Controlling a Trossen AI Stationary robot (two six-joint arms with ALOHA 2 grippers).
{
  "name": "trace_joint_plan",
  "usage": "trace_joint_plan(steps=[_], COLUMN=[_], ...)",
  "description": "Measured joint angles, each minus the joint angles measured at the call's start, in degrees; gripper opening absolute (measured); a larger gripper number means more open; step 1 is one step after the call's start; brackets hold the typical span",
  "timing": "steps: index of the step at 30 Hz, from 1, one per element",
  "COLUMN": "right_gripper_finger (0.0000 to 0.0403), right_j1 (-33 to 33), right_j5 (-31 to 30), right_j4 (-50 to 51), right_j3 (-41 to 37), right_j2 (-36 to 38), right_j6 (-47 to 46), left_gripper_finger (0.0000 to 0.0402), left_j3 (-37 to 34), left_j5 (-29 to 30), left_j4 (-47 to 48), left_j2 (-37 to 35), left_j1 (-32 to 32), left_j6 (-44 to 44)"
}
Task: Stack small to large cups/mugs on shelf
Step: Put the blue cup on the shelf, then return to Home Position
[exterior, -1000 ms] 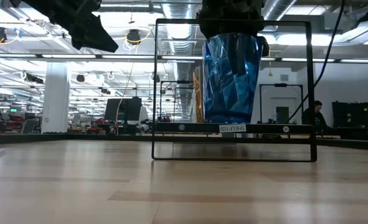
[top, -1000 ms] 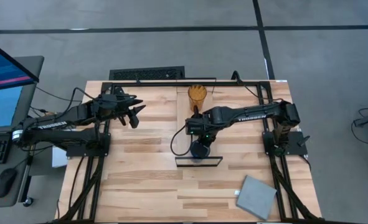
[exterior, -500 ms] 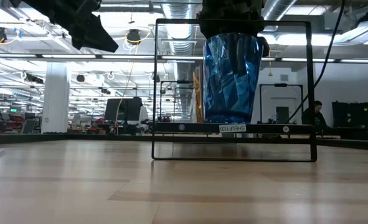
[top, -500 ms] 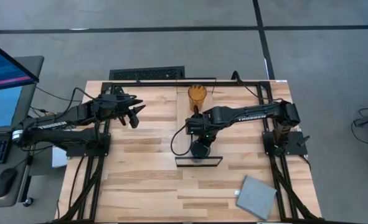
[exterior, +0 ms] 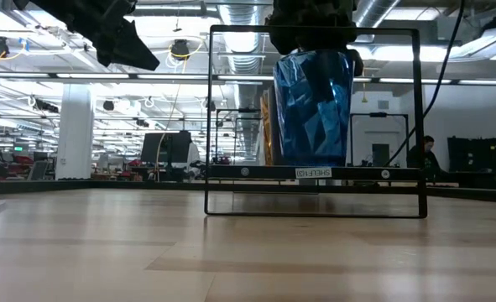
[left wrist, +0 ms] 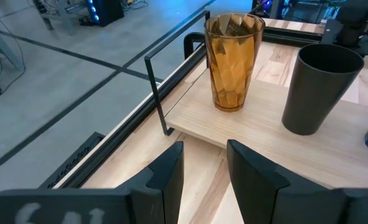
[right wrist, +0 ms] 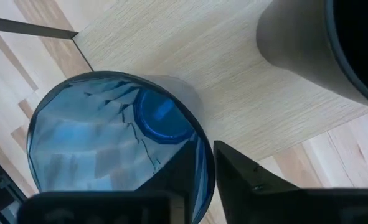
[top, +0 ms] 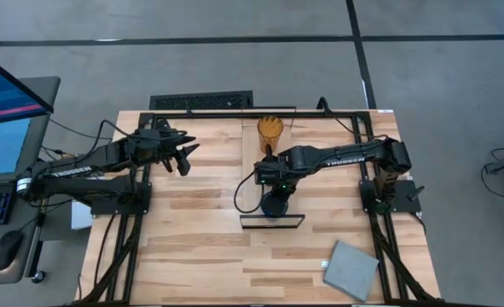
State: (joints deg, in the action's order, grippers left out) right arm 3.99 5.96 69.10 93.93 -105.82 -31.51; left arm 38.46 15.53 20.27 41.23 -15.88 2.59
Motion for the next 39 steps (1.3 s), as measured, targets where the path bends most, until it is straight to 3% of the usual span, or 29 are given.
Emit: trace_joint_plan(steps=[7, 16, 24, 27, 31, 37, 39], right_gripper_finger=[0.0110, 0.0123, 0.0123, 0.0123, 0.0123, 0.0121, 0.0121], right_j1=[0.0, 0.0, 0.0, 0.0, 0.1, 1.8, 2.1], right_j5=[0.0, -0.2, -6.4, -11.4, -22.4, -39.9, -42.7], right_j4=[-0.6, 2.3, 11.1, 13.5, 13.6, 9.4, 6.1], right_j3=[0.0, 3.1, 10.5, 13.8, 16.9, 14.4, 12.5], right_j2=[0.1, 0.2, 0.3, 0.3, 2.9, 12.0, 15.7], right_j6=[0.0, 1.3, 1.6, 1.6, 2.9, 9.9, 13.7], left_gripper_finger=[0.0114, 0.0114, 0.0114, 0.0114, 0.0114, 0.0114, 0.0114], left_j3=[0.0, 0.0, 0.0, 0.0, 0.0, 0.0, 0.0], left_j5=[0.0, -1.4, -1.6, -1.6, -1.7, -1.7, -1.7], left_j4=[0.1, 0.8, 0.8, 0.8, 0.8, -2.6, -4.8], left_j2=[0.0, 0.0, 0.0, 0.0, 0.0, 0.0, 0.0], left_j1=[0.0, 0.0, 0.0, 0.0, 0.0, 0.0, 0.0], left_j6=[0.0, 0.0, 0.0, 0.0, 0.0, 0.0, 0.0])
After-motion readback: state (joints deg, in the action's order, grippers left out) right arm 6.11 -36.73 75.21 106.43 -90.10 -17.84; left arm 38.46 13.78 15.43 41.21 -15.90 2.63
